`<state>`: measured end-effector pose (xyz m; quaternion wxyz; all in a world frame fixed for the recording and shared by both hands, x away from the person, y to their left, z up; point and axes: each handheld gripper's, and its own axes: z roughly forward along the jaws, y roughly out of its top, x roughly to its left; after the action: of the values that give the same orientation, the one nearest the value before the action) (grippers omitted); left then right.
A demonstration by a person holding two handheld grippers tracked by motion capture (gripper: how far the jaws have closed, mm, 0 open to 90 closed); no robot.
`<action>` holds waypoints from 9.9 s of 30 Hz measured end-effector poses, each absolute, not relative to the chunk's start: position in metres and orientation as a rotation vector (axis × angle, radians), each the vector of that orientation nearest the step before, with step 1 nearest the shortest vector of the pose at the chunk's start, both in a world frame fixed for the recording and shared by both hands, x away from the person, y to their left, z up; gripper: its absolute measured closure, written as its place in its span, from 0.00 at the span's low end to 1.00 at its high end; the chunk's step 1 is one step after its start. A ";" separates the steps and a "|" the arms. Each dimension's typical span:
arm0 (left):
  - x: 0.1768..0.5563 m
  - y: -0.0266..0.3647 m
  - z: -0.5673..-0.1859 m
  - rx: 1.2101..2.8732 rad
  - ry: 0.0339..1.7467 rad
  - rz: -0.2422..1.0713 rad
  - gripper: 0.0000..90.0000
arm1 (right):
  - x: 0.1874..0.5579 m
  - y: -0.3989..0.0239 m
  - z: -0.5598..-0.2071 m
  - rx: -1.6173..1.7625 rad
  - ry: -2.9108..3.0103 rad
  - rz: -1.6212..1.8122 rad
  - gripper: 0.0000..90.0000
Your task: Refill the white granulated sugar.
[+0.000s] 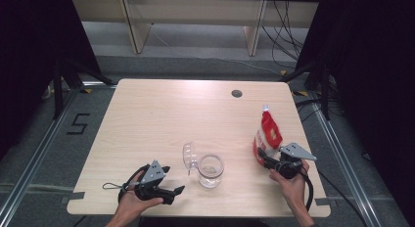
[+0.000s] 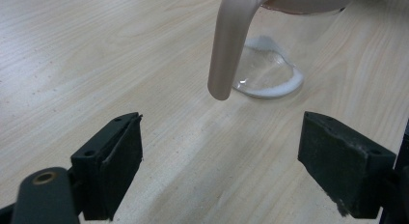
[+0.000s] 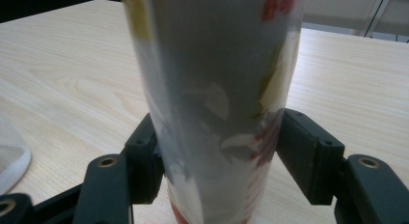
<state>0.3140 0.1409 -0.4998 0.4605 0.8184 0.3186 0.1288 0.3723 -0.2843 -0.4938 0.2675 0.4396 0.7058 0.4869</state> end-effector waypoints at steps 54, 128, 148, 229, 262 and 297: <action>0.313 0.139 -0.500 2.023 0.790 0.325 0.17 | 0.370 -0.295 -0.498 1.016 1.944 1.476 0.25; 0.313 0.137 -0.501 2.032 0.765 0.317 0.17 | 0.379 -0.293 -0.507 0.916 1.929 1.517 0.54; 0.313 0.139 -0.501 2.028 0.759 0.311 0.17 | 0.352 -0.282 -0.479 0.667 1.940 1.285 0.55; 0.314 0.143 -0.501 2.051 0.771 0.312 0.17 | 0.301 -0.220 -0.457 -0.419 1.781 0.208 0.56; 0.314 0.141 -0.502 2.045 0.782 0.305 0.17 | 0.303 -0.211 -0.451 -0.546 1.687 0.123 0.57; 0.314 0.140 -0.503 2.037 0.784 0.303 0.17 | 0.300 -0.209 -0.447 -0.602 1.654 0.037 0.59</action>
<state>0.3137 0.1402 -0.5030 0.4521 0.8245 0.3175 0.1226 0.3004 -0.2092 -0.4466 0.6368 -0.2638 0.7243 0.0160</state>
